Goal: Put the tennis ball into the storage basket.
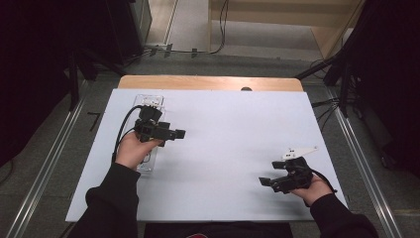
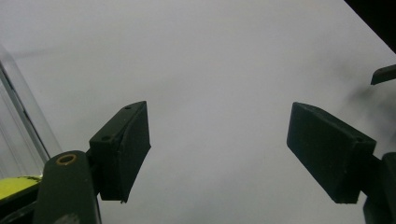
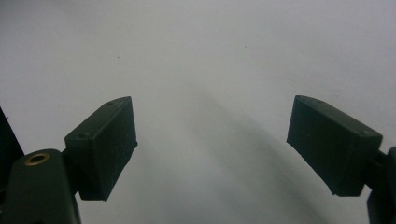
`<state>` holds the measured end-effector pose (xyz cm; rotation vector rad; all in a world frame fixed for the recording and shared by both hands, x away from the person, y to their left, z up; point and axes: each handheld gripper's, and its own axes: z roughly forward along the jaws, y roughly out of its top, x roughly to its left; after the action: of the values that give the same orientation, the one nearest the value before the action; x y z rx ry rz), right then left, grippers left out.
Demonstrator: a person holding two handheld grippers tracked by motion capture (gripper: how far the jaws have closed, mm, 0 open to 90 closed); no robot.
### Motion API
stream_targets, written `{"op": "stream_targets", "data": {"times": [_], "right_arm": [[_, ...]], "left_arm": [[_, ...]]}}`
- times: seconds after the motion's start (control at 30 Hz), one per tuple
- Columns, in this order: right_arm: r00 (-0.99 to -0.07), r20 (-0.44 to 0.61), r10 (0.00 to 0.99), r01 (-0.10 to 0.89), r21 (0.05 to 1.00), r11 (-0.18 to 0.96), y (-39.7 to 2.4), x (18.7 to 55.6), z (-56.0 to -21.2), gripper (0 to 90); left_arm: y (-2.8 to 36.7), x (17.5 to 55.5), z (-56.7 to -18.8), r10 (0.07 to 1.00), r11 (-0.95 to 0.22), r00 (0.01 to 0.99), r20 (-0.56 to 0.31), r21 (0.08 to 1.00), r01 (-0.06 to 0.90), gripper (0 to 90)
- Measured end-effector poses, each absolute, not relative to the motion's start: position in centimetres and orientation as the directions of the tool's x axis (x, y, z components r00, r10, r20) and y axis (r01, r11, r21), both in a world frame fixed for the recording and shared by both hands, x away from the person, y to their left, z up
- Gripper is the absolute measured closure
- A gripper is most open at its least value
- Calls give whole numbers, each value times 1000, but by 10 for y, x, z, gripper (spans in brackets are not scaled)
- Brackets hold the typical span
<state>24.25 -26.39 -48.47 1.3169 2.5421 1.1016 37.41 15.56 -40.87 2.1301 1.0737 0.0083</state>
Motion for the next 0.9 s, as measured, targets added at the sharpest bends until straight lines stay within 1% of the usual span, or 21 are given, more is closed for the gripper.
{"op": "stream_targets", "data": {"times": [0.17, 0.47, 0.9], "right_arm": [[-630, 244, 737, 682, 628, 375, -264, 242, -485, 137], [-630, 244, 737, 682, 628, 375, -264, 242, -484, 137], [-632, 243, 736, 680, 630, 376, -265, 242, -484, 137]], "left_arm": [[155, 371, -413, 691, -381, 653, -309, 612, 693, 217], [151, 366, -420, 697, -406, 659, -282, 603, 687, 217], [151, 357, -428, 678, -419, 669, -305, 588, 692, 216]]}}
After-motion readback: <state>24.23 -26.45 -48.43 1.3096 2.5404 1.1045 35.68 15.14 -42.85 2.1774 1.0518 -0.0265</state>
